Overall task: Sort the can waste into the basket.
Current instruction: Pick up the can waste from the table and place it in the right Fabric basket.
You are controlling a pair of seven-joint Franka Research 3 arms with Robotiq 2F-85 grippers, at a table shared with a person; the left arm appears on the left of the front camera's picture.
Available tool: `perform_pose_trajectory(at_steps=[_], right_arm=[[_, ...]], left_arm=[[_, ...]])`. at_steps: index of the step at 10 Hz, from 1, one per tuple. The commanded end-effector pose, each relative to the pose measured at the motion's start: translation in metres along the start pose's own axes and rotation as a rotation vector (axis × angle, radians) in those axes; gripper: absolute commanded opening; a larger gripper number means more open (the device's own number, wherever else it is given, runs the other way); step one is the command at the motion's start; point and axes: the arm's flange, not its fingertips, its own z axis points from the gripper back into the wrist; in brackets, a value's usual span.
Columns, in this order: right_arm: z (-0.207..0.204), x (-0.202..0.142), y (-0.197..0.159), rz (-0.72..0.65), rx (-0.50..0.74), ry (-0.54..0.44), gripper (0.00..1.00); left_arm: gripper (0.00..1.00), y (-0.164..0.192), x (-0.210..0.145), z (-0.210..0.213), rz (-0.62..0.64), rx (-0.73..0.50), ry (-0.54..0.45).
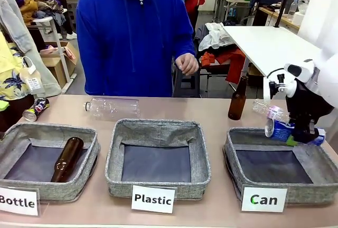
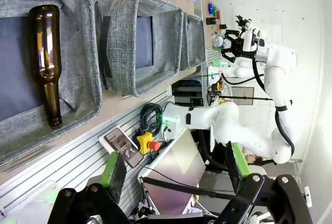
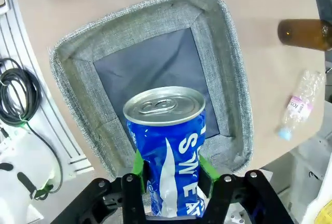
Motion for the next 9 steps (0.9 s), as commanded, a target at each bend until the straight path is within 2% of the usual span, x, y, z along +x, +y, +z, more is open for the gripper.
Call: perform_pose_trajectory(at_steps=[1,2,3,6,9], right_arm=[[0.007,0.006,-0.005,-0.043,-0.01,0.011,0.86],[0.005,0.005,-0.006,-0.036,0.001,0.016,0.97],[0.002,0.005,-0.009,-0.04,0.004,0.01,1.0],[0.0,0.002,-0.013,-0.051,-0.001,-0.004,1.0],[-0.004,-0.001,-0.018,-0.1,0.046,-0.09,1.0]], left_arm=[[1.0,0.001,-0.004,0.0,0.011,0.005,0.002],[1.0,0.001,-0.004,0.0,0.011,0.005,0.002],[1.0,0.001,-0.004,0.0,0.011,0.005,0.002],[1.0,0.001,-0.004,0.0,0.011,0.005,0.002],[1.0,0.001,-0.004,0.0,0.011,0.005,0.002]])
